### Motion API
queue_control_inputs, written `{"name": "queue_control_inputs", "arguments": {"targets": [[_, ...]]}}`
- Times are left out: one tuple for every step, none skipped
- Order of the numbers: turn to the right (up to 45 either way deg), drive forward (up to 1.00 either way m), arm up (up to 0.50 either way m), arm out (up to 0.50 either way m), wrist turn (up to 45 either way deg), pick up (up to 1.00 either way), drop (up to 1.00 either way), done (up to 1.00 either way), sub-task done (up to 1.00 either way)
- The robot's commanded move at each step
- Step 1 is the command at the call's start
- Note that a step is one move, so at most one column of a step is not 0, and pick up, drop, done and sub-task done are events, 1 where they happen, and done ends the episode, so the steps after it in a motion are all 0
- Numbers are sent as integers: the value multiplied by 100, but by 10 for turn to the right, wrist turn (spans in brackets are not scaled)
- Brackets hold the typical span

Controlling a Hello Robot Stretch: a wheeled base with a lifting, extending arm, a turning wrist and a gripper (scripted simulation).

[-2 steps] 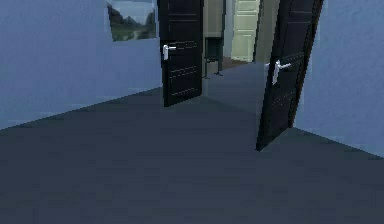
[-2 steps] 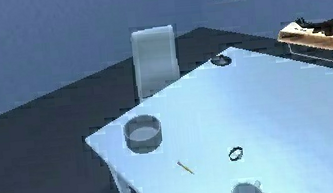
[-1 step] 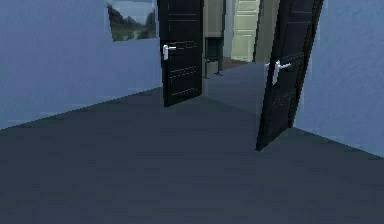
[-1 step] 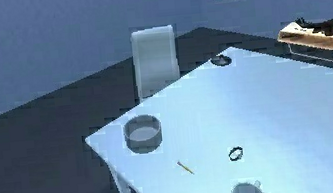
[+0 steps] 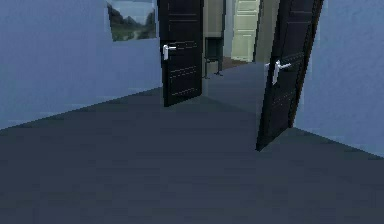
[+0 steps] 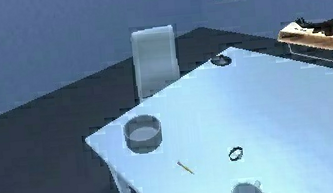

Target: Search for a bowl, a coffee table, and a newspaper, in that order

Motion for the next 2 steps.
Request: {"name": "queue_control_inputs", "arguments": {"targets": [[450,0,0,0,0,0,0,0,0],[-450,0,0,0,0,0,0,0,0]]}}
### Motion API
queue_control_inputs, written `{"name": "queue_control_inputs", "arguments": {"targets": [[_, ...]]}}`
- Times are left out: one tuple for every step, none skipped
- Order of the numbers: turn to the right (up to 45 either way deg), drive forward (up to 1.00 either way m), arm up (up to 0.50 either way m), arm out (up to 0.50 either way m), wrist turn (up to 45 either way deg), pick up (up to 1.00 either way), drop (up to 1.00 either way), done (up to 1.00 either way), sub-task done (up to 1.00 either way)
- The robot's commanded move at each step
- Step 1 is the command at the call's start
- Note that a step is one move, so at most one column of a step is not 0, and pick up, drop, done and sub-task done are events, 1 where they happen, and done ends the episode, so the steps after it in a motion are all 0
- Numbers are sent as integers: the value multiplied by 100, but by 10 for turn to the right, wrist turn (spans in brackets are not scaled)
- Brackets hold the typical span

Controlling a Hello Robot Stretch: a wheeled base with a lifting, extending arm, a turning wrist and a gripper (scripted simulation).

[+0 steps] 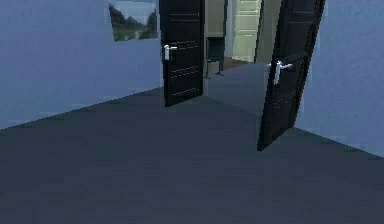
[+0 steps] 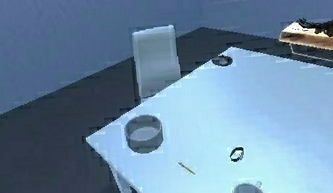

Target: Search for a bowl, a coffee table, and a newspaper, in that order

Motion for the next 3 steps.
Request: {"name": "queue_control_inputs", "arguments": {"targets": [[450,0,0,0,0,0,0,0,0],[450,0,0,0,0,0,0,0,0],[-450,0,0,0,0,0,0,0,0]]}}
